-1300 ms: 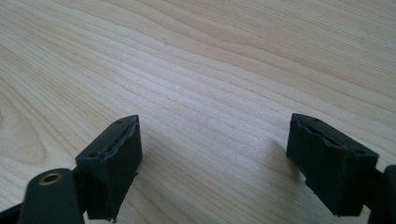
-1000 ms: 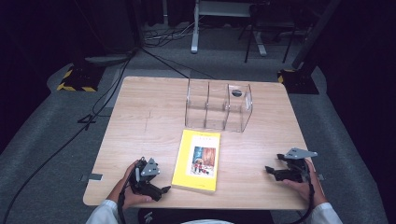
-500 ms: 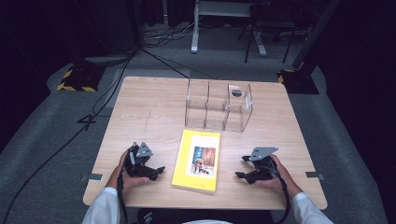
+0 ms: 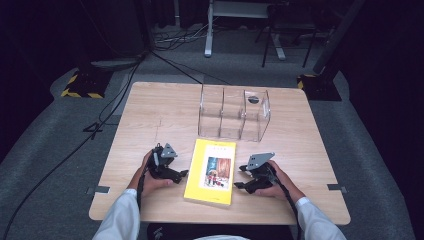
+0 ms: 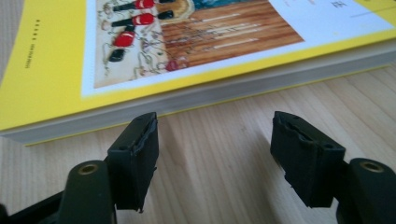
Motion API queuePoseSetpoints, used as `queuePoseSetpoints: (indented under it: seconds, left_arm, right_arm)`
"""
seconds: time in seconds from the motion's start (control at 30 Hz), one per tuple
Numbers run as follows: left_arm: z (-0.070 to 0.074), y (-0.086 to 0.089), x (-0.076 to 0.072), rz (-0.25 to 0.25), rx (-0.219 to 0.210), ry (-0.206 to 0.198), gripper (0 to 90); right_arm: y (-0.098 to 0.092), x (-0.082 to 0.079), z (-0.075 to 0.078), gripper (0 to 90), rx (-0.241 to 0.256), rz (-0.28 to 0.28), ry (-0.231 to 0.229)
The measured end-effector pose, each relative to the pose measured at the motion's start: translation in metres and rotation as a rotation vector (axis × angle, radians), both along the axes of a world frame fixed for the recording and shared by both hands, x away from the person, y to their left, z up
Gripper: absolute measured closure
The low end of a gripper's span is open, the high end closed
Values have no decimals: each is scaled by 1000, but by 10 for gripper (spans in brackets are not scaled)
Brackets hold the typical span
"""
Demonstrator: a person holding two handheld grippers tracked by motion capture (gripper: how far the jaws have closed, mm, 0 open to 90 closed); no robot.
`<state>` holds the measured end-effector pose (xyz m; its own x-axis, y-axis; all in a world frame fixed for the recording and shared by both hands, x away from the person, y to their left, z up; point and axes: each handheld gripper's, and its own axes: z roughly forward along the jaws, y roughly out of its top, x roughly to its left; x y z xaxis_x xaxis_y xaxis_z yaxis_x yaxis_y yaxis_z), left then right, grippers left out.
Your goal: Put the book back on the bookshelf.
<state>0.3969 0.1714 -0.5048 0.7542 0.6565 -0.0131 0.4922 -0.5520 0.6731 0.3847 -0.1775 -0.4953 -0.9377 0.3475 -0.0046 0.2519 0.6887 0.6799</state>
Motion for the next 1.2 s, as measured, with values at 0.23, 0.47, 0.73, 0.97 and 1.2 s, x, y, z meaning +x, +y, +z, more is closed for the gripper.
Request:
queuePoseSetpoints:
  seconds: [0.23,0.47,0.73,0.97,1.2]
  left_arm:
    - [0,-4,-1,1,-7,-1,65]
    - [0,-21,-2,-45,-17,-6,123]
    - [1,-45,-5,-90,-18,-11,147]
    - [1,-67,-10,-115,-20,-12,156]
    - [1,-62,-19,-139,-21,-9,154]
  right_arm:
    - [-1,-7,-2,318,24,12,-10]
    - [-10,-22,-2,320,18,34,-8]
    - [-28,-47,-2,317,13,10,-6]
    - [-51,-60,-2,316,22,-18,-10]
    - [-62,-58,1,340,-18,-53,-6]
